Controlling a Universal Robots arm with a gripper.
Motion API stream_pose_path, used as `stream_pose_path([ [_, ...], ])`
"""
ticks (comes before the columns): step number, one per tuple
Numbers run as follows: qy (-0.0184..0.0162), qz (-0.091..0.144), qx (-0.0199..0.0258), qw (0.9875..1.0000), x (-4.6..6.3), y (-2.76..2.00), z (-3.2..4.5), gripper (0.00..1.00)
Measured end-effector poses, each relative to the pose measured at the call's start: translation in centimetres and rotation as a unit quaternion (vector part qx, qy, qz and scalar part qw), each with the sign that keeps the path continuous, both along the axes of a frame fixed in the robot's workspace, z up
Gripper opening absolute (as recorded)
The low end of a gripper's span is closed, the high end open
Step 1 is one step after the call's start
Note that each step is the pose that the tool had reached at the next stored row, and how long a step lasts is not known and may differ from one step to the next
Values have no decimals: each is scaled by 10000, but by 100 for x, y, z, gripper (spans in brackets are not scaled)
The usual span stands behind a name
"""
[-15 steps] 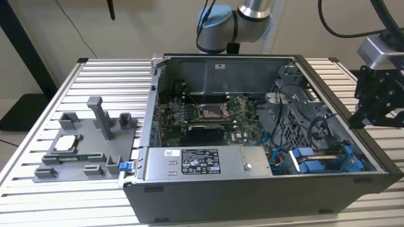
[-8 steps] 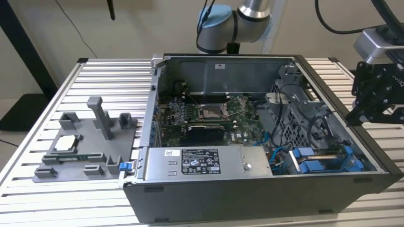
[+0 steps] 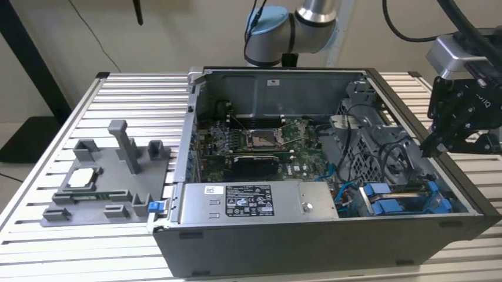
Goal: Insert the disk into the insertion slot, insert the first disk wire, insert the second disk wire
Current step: 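Insert the second disk wire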
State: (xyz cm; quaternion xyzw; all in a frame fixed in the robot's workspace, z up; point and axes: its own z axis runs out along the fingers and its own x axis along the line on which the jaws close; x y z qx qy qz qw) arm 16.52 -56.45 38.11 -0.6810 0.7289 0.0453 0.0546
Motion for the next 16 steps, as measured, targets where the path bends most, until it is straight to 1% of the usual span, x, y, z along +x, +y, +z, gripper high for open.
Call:
stream_pose_path([
  [7, 0, -1, 1, 10000, -14, 1, 0, 0],
  [16, 0, 0, -1, 10000, -136, 0, 10, 0],
])
